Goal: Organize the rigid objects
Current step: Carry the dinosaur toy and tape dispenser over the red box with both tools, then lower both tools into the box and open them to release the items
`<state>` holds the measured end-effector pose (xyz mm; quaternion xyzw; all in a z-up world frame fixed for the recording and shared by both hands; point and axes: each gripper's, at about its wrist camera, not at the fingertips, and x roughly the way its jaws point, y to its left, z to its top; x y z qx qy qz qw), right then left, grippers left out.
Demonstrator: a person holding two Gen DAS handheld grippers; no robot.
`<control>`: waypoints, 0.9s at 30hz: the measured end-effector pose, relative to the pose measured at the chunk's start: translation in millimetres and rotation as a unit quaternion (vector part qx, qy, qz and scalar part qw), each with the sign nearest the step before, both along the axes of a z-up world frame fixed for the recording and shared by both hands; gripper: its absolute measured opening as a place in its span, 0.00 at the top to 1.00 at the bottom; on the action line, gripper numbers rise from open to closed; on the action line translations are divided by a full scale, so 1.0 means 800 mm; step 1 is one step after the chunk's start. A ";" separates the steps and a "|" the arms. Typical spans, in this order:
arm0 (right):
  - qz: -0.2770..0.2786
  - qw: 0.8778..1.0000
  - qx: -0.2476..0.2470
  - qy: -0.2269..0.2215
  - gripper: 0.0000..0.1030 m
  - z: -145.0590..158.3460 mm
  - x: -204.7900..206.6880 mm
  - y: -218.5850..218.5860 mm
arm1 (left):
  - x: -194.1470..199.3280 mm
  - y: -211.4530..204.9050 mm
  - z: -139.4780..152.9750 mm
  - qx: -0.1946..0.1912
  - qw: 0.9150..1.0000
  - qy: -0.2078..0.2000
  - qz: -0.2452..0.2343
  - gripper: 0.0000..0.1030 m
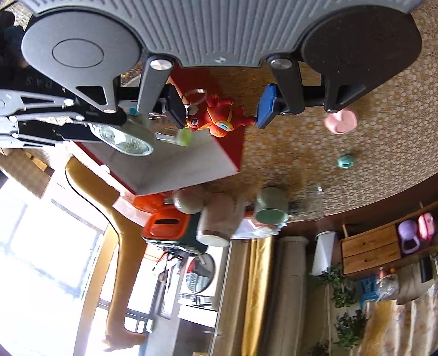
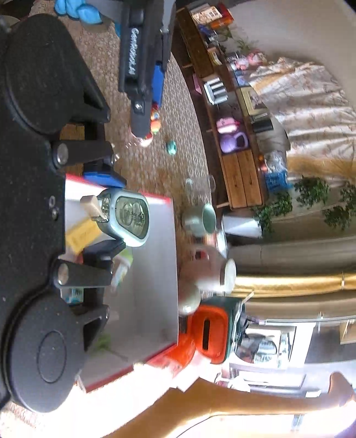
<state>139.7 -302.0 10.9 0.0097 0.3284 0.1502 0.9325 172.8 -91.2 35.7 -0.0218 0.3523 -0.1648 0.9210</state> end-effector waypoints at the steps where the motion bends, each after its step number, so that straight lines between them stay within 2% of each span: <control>1: -0.006 1.000 0.000 0.000 0.61 -0.001 0.000 -0.007 | 0.000 -0.007 -0.001 0.000 1.000 0.001 -0.004 0.46; 12: -0.049 0.999 -0.013 0.003 0.61 -0.014 0.010 -0.074 | 0.016 -0.080 -0.007 0.006 0.999 0.008 -0.044 0.46; 25: -0.070 0.997 -0.026 0.020 0.61 -0.040 0.038 -0.121 | 0.051 -0.141 -0.045 0.015 0.997 0.041 -0.068 0.46; 27: -0.067 0.997 -0.028 0.023 0.61 -0.043 0.045 -0.124 | 0.059 -0.149 -0.048 0.012 0.996 0.046 -0.071 0.53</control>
